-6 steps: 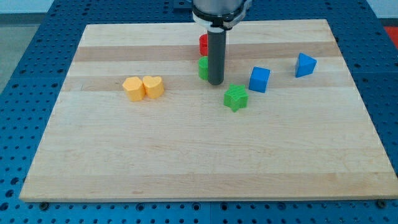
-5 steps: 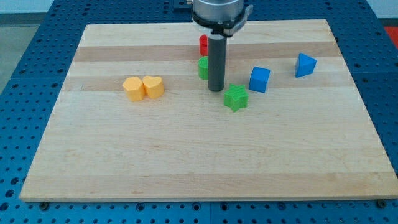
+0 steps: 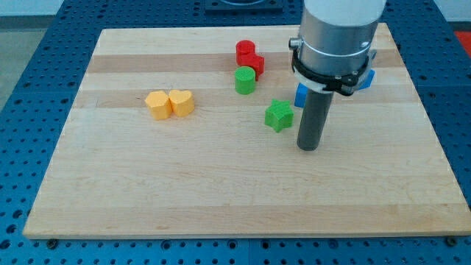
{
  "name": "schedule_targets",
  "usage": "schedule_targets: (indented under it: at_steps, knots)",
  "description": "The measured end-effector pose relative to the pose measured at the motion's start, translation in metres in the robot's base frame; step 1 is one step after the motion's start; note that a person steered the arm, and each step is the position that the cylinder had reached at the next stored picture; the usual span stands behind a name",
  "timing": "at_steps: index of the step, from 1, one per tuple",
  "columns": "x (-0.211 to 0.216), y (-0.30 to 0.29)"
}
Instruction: Slide the green star to the line of blocks
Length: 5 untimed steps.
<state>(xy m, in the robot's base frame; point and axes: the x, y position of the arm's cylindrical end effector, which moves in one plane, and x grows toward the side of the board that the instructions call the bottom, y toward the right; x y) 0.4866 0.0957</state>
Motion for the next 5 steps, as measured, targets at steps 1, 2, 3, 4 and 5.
schedule_targets:
  at_steps: [1, 2, 3, 4, 5]
  knots:
    - [-0.007, -0.012]
    - [-0.019, -0.025]
    - [-0.031, -0.032]
    - [-0.036, -0.045]
    - [-0.042, -0.053]
